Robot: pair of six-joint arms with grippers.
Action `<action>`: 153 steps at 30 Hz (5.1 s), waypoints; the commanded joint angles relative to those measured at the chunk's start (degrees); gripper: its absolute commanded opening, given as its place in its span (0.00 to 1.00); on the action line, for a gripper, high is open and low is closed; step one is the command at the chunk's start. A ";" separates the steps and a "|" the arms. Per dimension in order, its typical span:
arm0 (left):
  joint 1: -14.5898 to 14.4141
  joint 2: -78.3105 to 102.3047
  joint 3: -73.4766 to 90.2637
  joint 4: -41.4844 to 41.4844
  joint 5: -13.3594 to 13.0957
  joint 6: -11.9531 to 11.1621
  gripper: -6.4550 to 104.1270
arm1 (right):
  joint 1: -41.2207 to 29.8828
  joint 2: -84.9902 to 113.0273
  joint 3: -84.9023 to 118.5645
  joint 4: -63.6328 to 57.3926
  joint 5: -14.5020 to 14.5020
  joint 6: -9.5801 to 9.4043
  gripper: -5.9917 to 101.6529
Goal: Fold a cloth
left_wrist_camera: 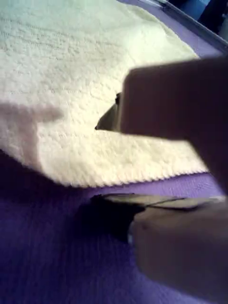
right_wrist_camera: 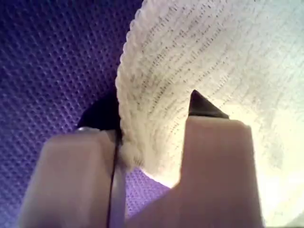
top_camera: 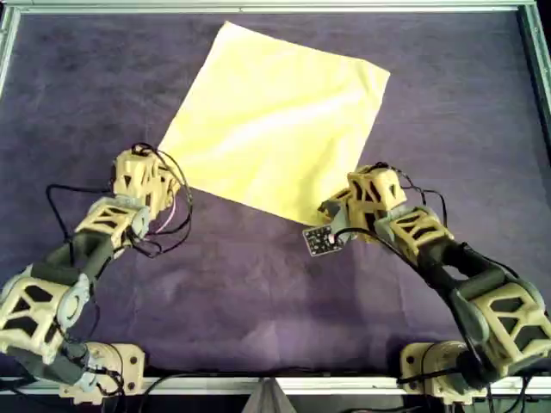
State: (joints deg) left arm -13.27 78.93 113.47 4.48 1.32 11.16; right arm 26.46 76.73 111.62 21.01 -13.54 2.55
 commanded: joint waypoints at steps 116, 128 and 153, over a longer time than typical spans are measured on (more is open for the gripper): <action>-8.35 9.67 -7.03 -1.49 1.05 9.49 0.08 | -16.44 5.80 -4.48 -25.49 5.89 -4.57 0.05; -1.49 -23.99 -48.87 -1.41 0.97 9.49 0.07 | -21.36 -24.96 -43.77 -25.22 5.01 -4.66 0.05; -0.09 -53.88 -91.93 -1.41 0.97 9.49 0.09 | -21.53 -47.20 -74.36 -26.19 4.83 -3.69 0.05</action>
State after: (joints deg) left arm -15.12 24.43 27.51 4.22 2.72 20.39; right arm 5.19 27.95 42.98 -2.02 -8.35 -1.32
